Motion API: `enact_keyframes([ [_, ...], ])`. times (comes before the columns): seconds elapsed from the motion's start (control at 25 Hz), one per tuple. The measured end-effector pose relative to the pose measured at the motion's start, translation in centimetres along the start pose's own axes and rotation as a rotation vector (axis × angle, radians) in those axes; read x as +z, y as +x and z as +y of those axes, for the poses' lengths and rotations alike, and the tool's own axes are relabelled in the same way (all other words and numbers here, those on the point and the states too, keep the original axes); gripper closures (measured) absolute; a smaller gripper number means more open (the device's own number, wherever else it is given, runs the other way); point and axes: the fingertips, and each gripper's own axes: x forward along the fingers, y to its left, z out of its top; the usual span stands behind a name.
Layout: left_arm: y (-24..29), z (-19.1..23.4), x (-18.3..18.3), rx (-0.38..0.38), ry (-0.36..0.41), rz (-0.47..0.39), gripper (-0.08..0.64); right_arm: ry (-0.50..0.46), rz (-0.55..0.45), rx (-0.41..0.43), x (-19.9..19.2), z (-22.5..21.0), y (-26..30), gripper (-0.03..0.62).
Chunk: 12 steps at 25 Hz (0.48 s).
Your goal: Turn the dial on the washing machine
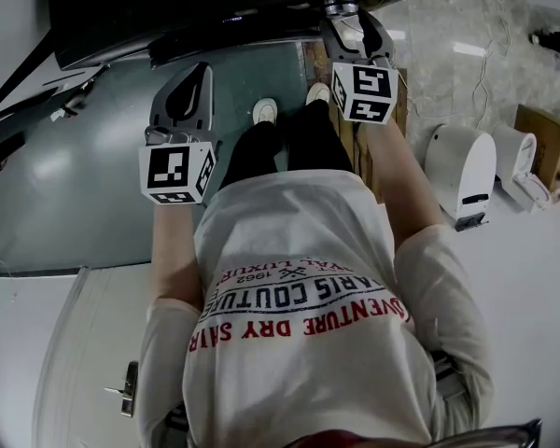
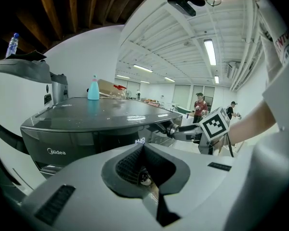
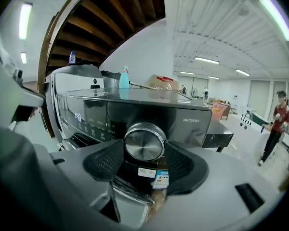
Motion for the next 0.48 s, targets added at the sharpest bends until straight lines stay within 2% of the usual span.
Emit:
enact_keyframes([
  [0.32, -0.1, -0.2, -0.1, -0.008, 0.005, -0.004, 0.543, 0.062, -0.029, 0.027, 0.0, 0.0, -0.2, 0.309],
  [0.4, -0.1, -0.2, -0.1, -0.007, 0.001, -0.009, 0.545, 0.023, -0.038, 0.019, 0.1, 0.4, -0.6, 0.305],
  [0.48, -0.1, -0.1, 0.1, 0.003, 0.001, -0.023, 0.543, -0.088, -0.049, -0.012, 0.3, 0.9, -1.0, 0.296],
])
